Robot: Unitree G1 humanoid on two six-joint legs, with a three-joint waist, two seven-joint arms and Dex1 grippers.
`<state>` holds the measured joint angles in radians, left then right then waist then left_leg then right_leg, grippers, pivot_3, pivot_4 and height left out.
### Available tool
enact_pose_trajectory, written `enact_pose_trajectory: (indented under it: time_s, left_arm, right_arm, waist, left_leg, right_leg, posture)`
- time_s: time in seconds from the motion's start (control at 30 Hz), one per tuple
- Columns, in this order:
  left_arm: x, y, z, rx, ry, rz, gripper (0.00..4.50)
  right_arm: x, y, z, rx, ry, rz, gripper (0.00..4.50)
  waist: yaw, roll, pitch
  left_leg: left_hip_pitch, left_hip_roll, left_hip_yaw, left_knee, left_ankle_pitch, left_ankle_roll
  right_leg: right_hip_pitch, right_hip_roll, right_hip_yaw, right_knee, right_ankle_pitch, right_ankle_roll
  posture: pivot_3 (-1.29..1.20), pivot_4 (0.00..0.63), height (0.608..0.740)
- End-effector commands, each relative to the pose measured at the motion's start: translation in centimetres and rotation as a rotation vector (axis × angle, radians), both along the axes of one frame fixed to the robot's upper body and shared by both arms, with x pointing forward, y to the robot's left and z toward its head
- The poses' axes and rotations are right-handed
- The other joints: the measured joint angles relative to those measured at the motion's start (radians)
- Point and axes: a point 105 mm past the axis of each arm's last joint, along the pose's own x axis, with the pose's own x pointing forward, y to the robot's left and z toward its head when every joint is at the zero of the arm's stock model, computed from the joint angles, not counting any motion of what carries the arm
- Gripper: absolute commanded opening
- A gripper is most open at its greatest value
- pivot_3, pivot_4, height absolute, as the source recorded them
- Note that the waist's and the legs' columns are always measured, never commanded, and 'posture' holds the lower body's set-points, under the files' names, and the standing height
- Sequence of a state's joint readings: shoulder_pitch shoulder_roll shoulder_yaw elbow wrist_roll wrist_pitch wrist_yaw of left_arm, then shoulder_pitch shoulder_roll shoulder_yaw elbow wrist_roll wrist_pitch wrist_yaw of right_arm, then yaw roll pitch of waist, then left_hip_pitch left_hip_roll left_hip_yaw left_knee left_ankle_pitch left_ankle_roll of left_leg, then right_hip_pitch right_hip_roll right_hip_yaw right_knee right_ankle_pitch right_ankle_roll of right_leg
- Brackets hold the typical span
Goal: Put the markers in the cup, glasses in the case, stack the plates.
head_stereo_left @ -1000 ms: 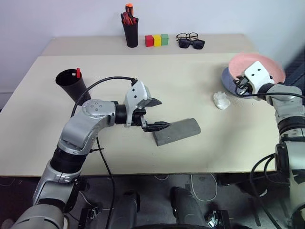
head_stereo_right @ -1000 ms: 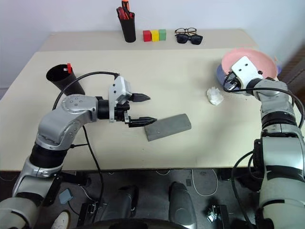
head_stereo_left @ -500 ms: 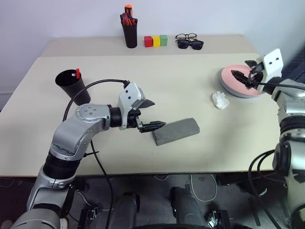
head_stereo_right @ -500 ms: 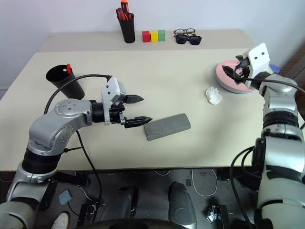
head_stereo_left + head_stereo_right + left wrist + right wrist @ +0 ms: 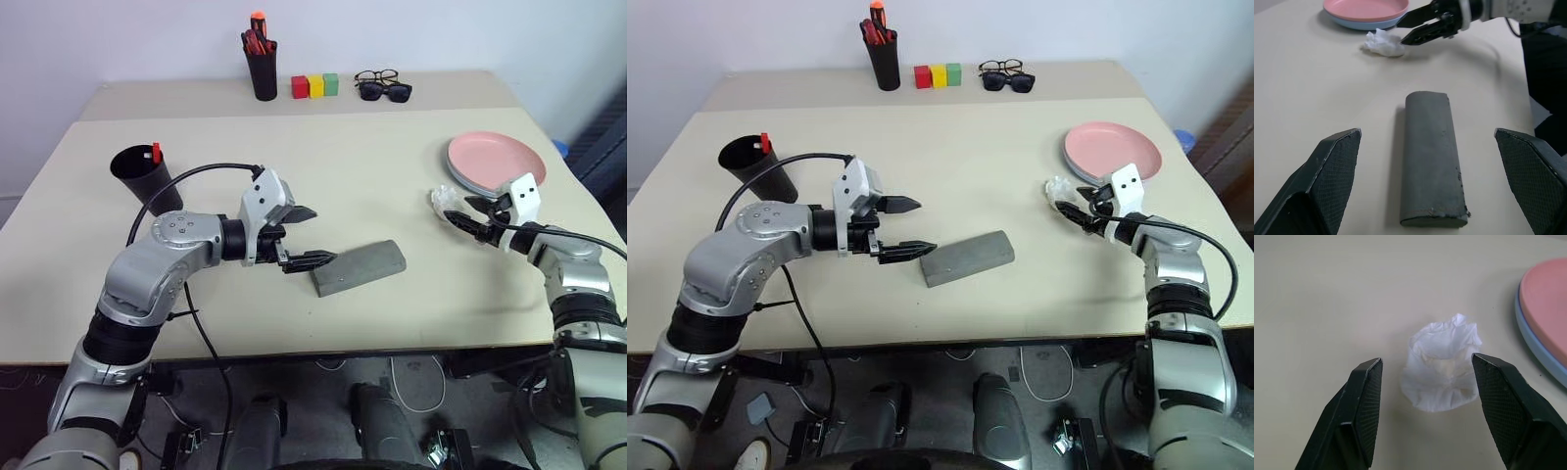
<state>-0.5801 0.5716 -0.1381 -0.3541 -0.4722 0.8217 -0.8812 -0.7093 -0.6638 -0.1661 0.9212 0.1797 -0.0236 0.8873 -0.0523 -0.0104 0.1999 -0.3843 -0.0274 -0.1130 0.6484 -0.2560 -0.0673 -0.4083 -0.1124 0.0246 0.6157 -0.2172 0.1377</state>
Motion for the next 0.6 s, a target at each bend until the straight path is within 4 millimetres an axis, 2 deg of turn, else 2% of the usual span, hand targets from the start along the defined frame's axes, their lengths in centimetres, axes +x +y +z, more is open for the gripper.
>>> enact_pose_trajectory:
  time_s: [0.03, 0.23, 0.33, 0.47, 0.6]
  left_arm:
    - [-0.7, 0.0, 1.2, -0.019, -0.052, -0.02, 4.5]
    - [-0.8, 0.4, 1.2, -0.01, -0.055, 0.002, 4.5]
    - [-0.8, 0.6, 1.2, -0.001, -0.059, 0.015, 4.5]
    - [-0.8, 0.6, 1.2, -0.007, -0.06, 0.024, 4.5]
    - [-0.8, 0.4, 1.1, -0.008, -0.061, 0.027, 4.5]
  right_arm:
    - [1.0, 0.7, 0.3, 0.019, -0.025, -0.016, 2.92]
    - [2.2, 2.0, -1.0, -0.001, 0.009, -0.047, 2.92]
    - [2.7, 2.0, -1.0, -0.013, 0.001, -0.089, 2.04]
    - [3.1, 1.8, -0.1, -0.053, -0.047, -0.107, 0.1]
    - [3.4, 1.0, 1.8, -0.087, -0.128, -0.138, 0.04]
  waist:
    - [0.0, 0.0, 0.0]
    - [-0.001, 0.0, 0.0]
    - [-0.001, 0.0, 0.0]
    - [-0.002, 0.0, 0.0]
    - [-0.005, 0.0, 0.0]
  left_leg:
    - [0.0, 0.0, 0.0, 0.0, 0.0, 0.0]
    - [0.0, 0.0, 0.0, -0.001, 0.0, 0.0]
    - [0.0, 0.0, 0.0, 0.0, 0.0, 0.0]
    - [0.0, 0.0, 0.0, -0.001, 0.0, 0.0]
    - [0.0, 0.0, 0.0, -0.001, 0.0, 0.0]
  right_leg:
    - [0.0, 0.0, 0.0, 0.0, 0.0, 0.0]
    - [0.0, 0.0, 0.0, -0.001, 0.0, 0.0]
    - [0.0, 0.0, 0.0, -0.001, 0.0, 0.0]
    - [0.0, 0.0, 0.0, -0.001, 0.0, 0.0]
    - [0.0, 0.0, 0.0, -0.001, 0.0, 0.0]
  posture:
    - [0.0, 0.15, 0.74]
    - [0.0, 0.15, 0.74]
    - [0.0, 0.15, 0.74]
    - [0.0, 0.15, 0.74]
    - [0.0, 0.15, 0.74]
